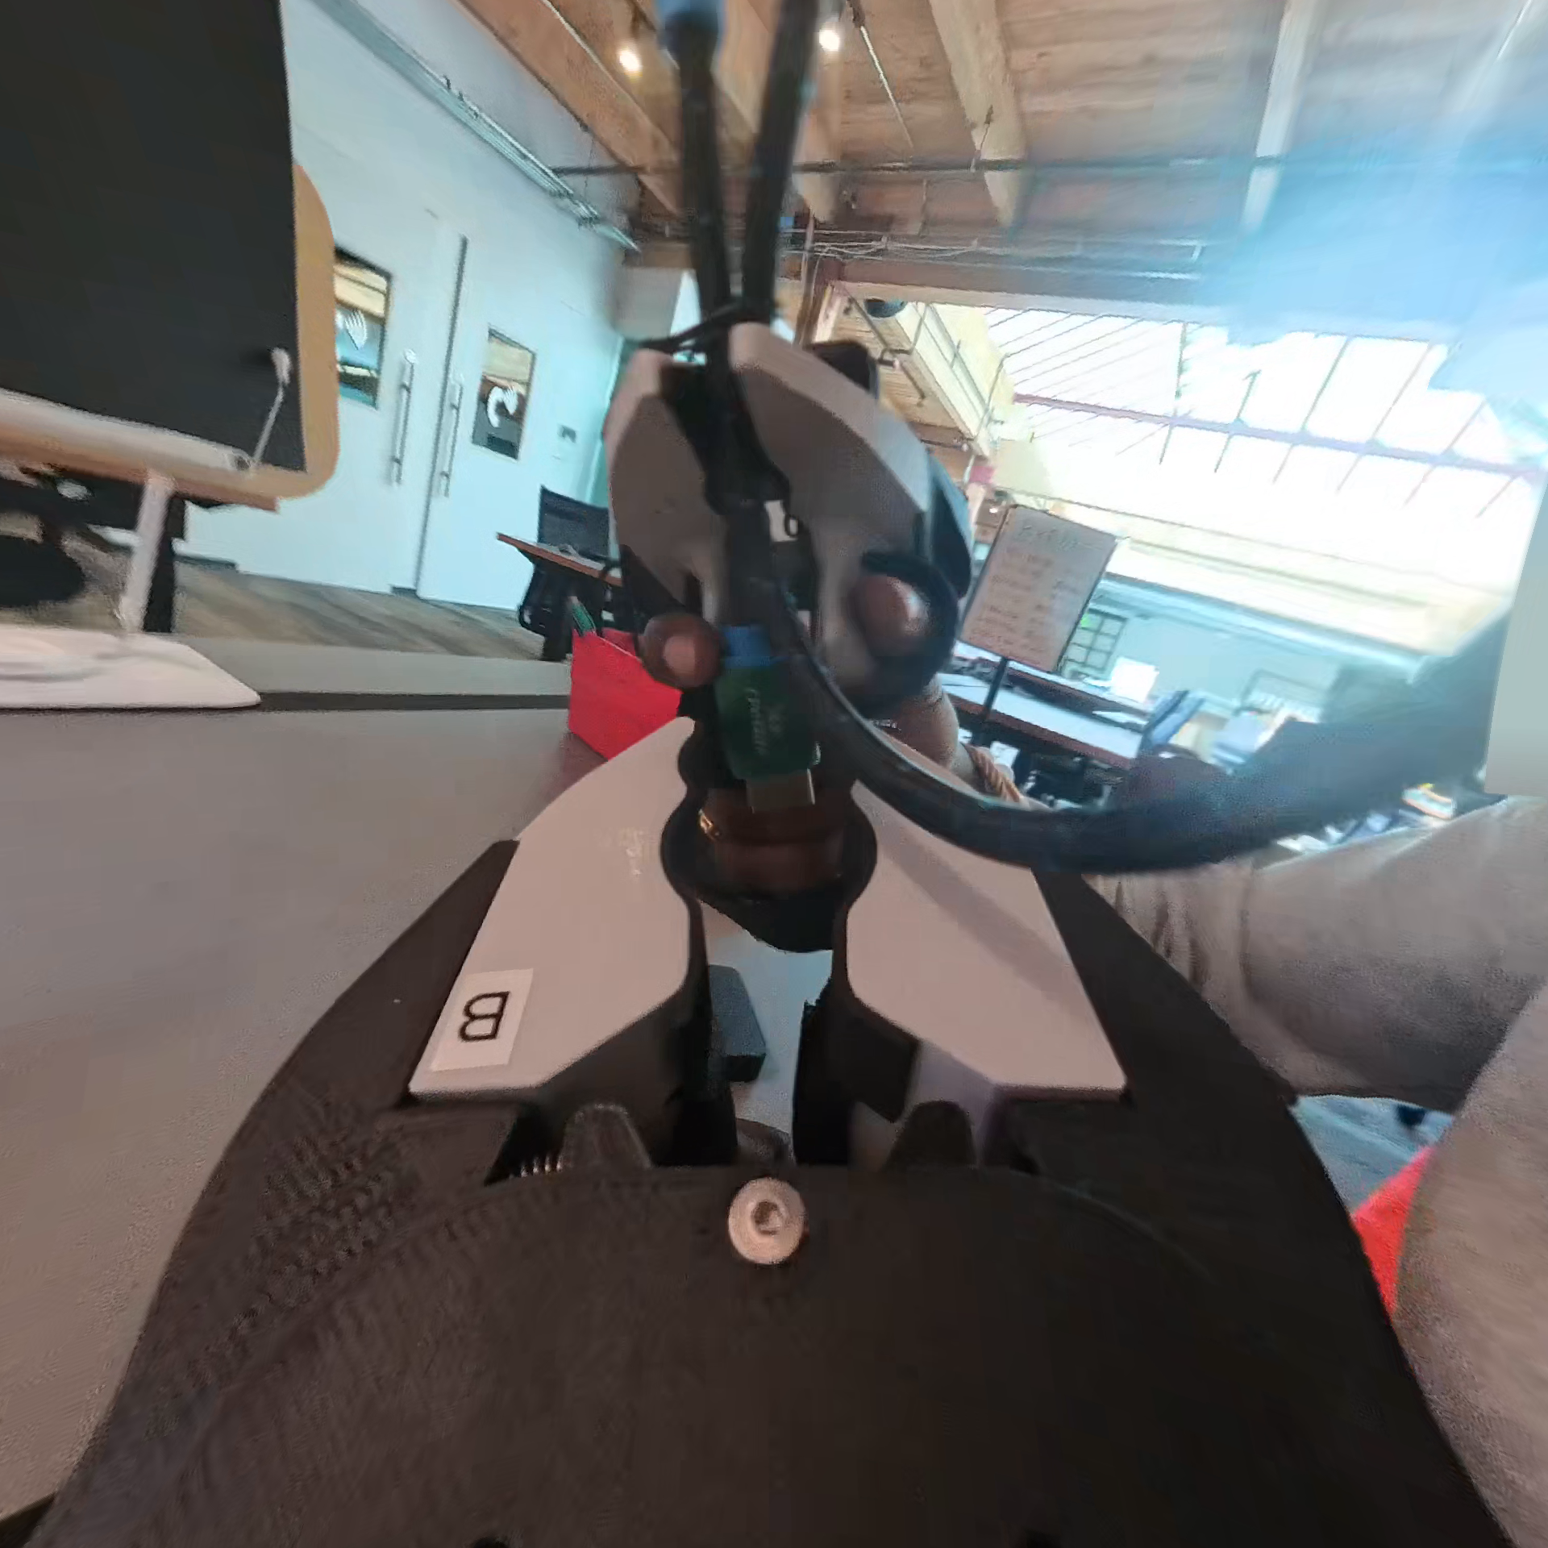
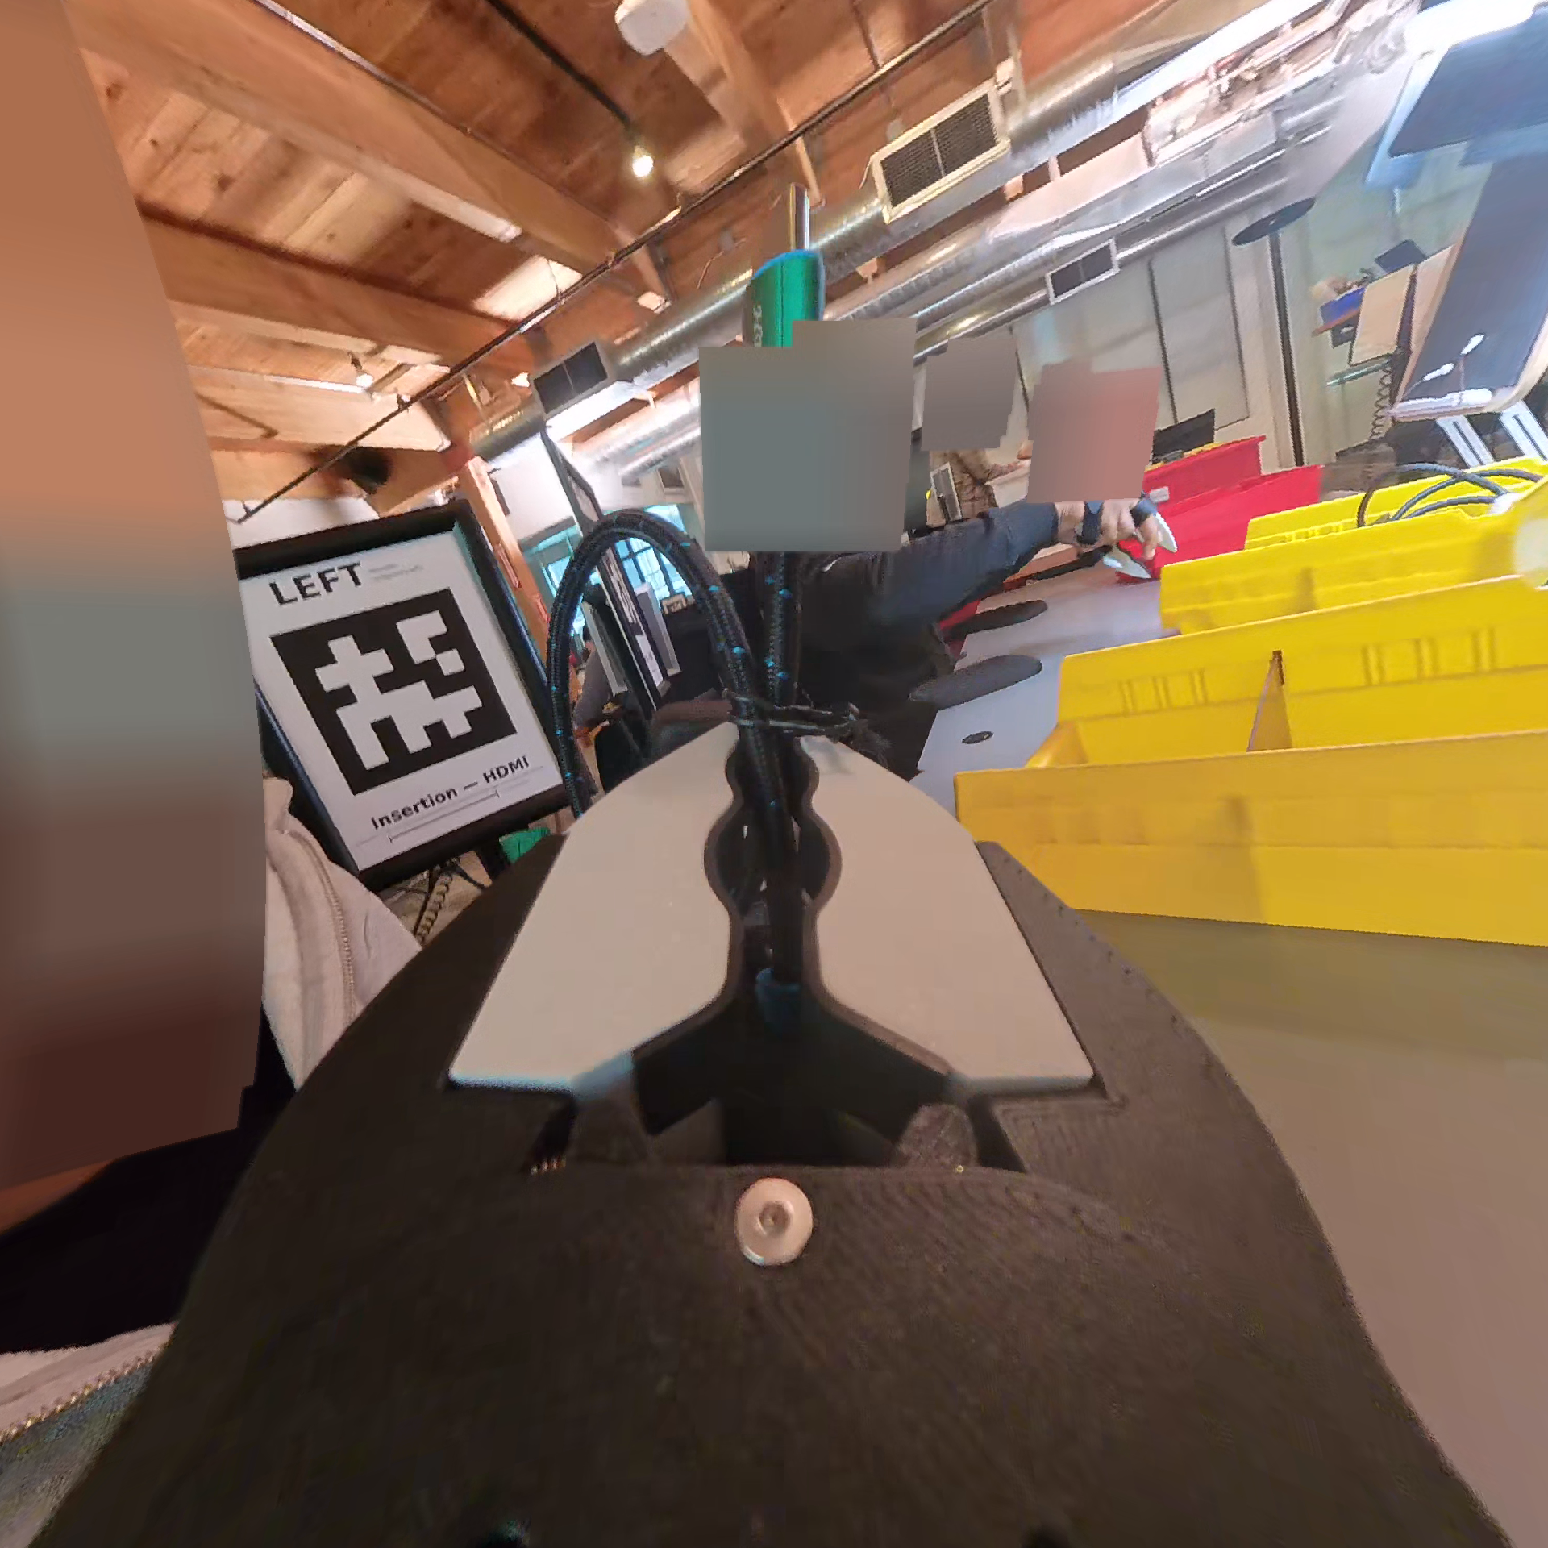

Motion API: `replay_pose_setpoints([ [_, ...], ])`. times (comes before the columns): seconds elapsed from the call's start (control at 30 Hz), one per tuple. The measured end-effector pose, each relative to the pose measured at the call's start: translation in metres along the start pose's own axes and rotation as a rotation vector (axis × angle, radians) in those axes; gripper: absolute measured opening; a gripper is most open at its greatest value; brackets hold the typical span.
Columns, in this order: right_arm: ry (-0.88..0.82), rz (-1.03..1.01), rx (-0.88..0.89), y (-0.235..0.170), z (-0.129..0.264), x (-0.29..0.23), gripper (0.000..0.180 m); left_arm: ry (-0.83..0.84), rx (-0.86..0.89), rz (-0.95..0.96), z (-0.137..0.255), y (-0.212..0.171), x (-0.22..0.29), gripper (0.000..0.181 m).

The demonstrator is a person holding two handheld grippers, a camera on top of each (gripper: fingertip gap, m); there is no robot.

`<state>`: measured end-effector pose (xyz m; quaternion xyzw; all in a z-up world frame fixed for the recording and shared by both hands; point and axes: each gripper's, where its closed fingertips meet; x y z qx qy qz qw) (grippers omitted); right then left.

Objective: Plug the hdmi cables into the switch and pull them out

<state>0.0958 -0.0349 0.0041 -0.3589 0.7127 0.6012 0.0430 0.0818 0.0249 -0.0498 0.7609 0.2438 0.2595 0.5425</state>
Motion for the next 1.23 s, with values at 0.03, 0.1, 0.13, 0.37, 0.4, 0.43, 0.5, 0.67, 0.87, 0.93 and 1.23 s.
replay_pose_setpoints([
  [0.03,0.003,0.008,-0.017,-0.003,-0.001,-0.001,0.007,-0.011,-0.013,0.023,0.0,-0.002,-0.001,0.025],
  [0.1,0.007,0.017,-0.05,-0.008,-0.003,-0.001,0.007,-0.04,-0.024,0.024,0.002,-0.005,0.002,0.022],
  [0.13,0.009,0.02,-0.066,-0.011,-0.004,-0.002,0.007,-0.048,-0.027,0.015,0.003,-0.005,0.003,0.02],
  [0.37,0.016,0.117,-0.166,-0.017,-0.005,-0.011,0.025,-0.113,0.12,0.059,0.013,0.007,0.004,0.019],
  [0.4,0.012,0.146,-0.15,-0.012,-0.004,-0.013,0.03,-0.123,0.185,0.091,0.017,0.016,0.003,0.019],
  [0.43,0.012,0.181,-0.132,-0.008,-0.003,-0.015,0.03,-0.132,0.247,0.124,0.022,0.025,0.001,0.019],
  [0.5,0.019,0.275,-0.102,-0.002,-0.001,-0.021,0.029,-0.12,0.364,0.171,0.032,0.041,-0.007,0.02],
  [0.67,-0.043,0.818,-0.116,-0.015,-0.001,-0.03,0.028,-0.124,0.597,0.28,0.056,0.069,-0.017,0.019],
  [0.87,-0.302,1.447,-0.144,-0.03,-0.01,-0.021,0.028,-0.136,0.738,0.421,0.066,0.077,-0.018,0.019],
  [0.93,-0.336,1.5,-0.13,-0.03,-0.011,-0.02,0.026,-0.152,0.748,0.462,0.062,0.075,-0.013,0.019],
  [1.23,-0.38,1.62,-0.165,-0.032,-0.01,-0.02,0.01,-0.207,0.715,0.514,0.049,0.065,-0.001,0.019],
])
Point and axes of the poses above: each gripper's, where its closed fingertips meet, z back along the fingers, y out of its top, x = y × z across the jaws, and after that the axes turned 10 degrees about -z, right-handed
